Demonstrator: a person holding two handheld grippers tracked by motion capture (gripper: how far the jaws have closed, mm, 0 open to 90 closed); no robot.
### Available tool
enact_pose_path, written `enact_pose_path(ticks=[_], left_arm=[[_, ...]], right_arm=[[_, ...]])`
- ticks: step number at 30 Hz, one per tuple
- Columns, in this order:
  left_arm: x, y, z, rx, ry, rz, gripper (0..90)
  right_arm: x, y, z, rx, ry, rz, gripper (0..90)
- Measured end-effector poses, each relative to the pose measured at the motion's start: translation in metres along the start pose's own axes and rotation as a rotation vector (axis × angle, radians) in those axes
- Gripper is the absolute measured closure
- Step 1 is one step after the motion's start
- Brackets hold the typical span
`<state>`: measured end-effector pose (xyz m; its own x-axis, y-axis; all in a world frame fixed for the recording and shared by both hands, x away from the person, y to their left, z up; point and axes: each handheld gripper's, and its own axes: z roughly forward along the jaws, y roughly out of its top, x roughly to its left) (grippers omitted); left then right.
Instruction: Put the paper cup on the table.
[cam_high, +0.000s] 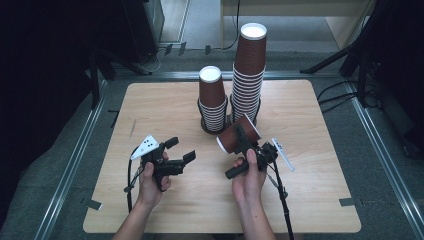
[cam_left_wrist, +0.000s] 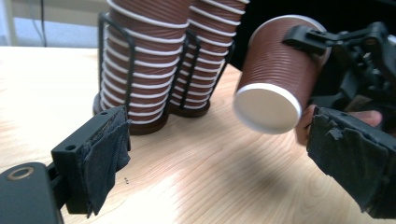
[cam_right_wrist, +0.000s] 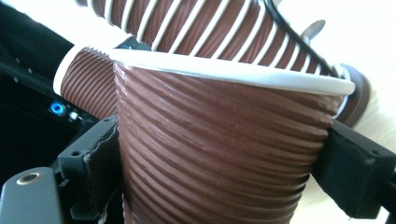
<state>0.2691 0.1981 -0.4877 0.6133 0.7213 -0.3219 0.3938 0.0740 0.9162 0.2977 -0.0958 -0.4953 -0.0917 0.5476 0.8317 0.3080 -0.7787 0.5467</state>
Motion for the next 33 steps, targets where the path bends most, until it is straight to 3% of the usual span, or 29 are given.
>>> enact_pose_path(ticks=[5,10,11,13,15,16,17,24,33], left_arm=[[0.004,-0.004,0.001,0.033,0.033,0.010,6.0],[0.005,-0.007,0.001,0.055,0.062,0.029,6.0],[0.005,-0.007,0.001,0.055,0.062,0.029,6.0],[0.007,-0.010,0.000,0.070,0.084,0.038,6.0],[0.007,-0.011,0.000,0.075,0.094,0.044,6.0],[0.008,-0.012,0.000,0.076,0.103,0.045,6.0],[0.010,-0.013,-0.001,0.079,0.108,0.044,6.0],[0.024,-0.022,-0.008,0.099,0.177,0.033,6.0],[0.046,-0.033,-0.024,0.111,0.252,0.007,6.0]], right_arm=[[-0.001,0.008,-0.002,-0.027,0.002,-0.157,11.1],[-0.002,0.014,-0.006,-0.067,0.014,-0.257,11.1],[-0.002,0.014,-0.006,-0.067,0.014,-0.257,11.1],[-0.002,0.016,-0.007,-0.106,0.009,-0.345,11.1],[-0.002,0.016,-0.008,-0.116,0.008,-0.370,11.1],[-0.003,0.018,-0.008,-0.129,0.000,-0.433,11.1],[-0.003,0.018,-0.008,-0.129,0.000,-0.433,11.1],[-0.007,0.024,-0.007,-0.148,-0.029,-0.585,11.1],[-0.013,0.035,-0.004,-0.172,-0.070,-0.678,11.0]])
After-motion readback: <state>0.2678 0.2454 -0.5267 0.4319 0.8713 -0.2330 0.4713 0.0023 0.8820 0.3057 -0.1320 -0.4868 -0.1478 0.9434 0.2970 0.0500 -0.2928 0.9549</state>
